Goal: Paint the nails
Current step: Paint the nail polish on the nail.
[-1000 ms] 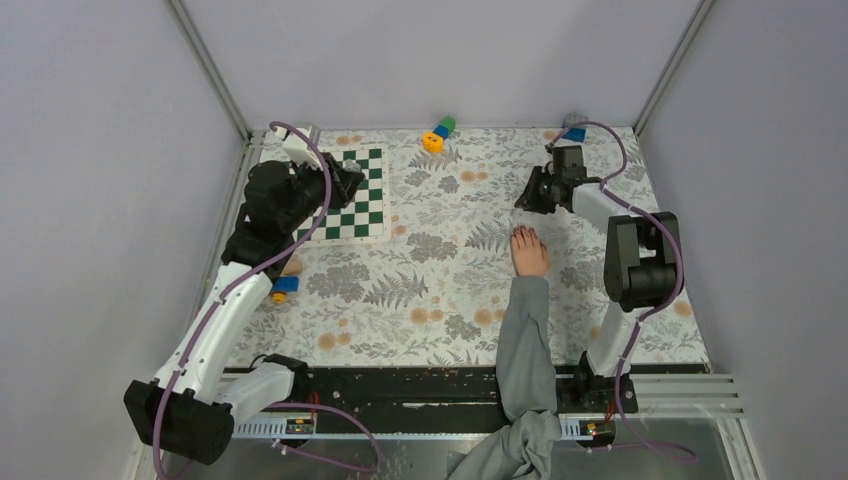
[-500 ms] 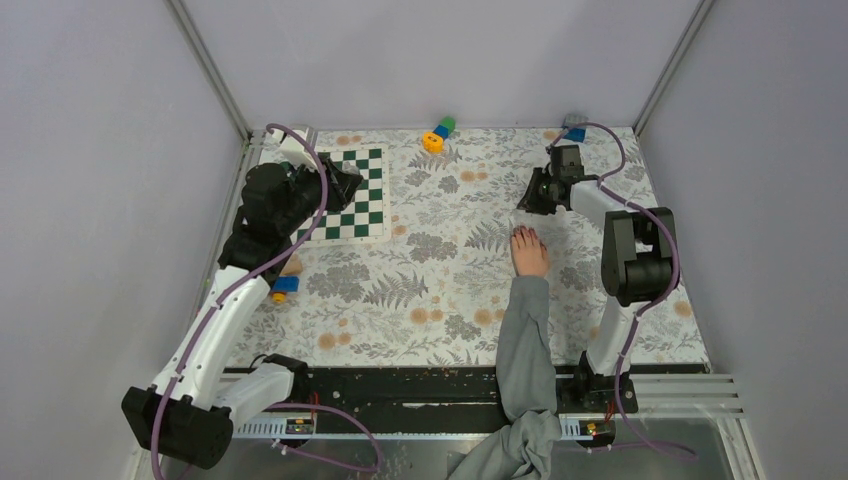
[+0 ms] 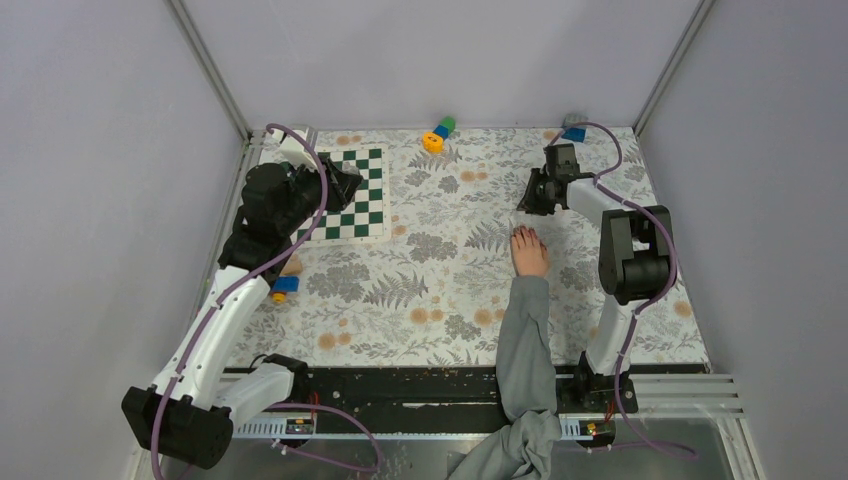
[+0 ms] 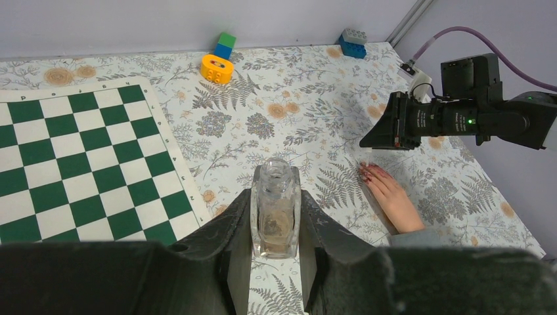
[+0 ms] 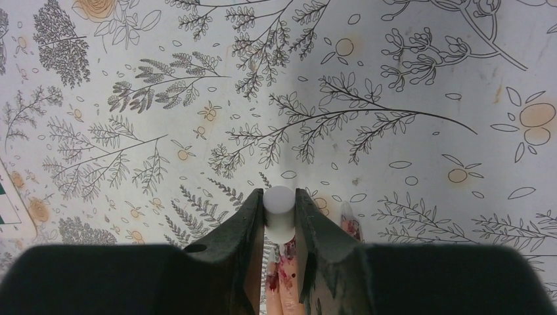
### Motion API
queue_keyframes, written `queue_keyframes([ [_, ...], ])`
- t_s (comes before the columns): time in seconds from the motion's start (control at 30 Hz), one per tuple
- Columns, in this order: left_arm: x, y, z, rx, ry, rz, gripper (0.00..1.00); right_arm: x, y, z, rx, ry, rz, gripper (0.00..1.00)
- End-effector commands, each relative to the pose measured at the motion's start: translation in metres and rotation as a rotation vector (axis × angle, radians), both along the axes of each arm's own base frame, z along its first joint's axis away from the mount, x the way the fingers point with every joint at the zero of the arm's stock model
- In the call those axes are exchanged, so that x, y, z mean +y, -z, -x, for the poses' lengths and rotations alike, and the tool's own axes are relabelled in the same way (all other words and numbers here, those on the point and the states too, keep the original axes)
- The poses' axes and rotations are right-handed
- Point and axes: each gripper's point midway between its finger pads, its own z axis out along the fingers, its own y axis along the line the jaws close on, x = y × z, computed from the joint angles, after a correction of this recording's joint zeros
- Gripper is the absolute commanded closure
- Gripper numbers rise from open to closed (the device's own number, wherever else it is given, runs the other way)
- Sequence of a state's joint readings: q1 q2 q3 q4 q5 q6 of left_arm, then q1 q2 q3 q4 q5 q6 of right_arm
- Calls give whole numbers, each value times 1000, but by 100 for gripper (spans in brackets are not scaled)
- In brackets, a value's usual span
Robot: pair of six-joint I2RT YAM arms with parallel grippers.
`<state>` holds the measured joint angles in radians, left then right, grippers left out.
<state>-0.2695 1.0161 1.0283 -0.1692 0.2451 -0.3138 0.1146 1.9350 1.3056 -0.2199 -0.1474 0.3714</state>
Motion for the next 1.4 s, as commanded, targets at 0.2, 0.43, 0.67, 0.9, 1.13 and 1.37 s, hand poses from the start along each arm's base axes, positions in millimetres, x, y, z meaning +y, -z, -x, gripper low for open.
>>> queue_keyframes([
  [0.2, 5, -30, 1, -89, -24, 25, 100, 0, -6, -7, -17, 44, 15, 100],
  [0.43, 5, -29, 1, -86, -23, 25, 100, 3, -5, -8, -18, 44, 23, 100],
  [0.67, 5, -27, 1, -83, -21, 21, 100, 6, -4, -9, -16, 46, 28, 100],
  [0.9, 5, -25, 2, -80, -21, 21, 100, 3, -2, -9, -6, 61, 56, 100],
  [1.13, 5, -26, 3, -86, -22, 20, 100, 2, -1, -10, 6, 68, 81, 100],
  [1.37, 5, -23, 2, -82, -22, 18, 100, 3, 0, -11, 9, 66, 93, 100],
])
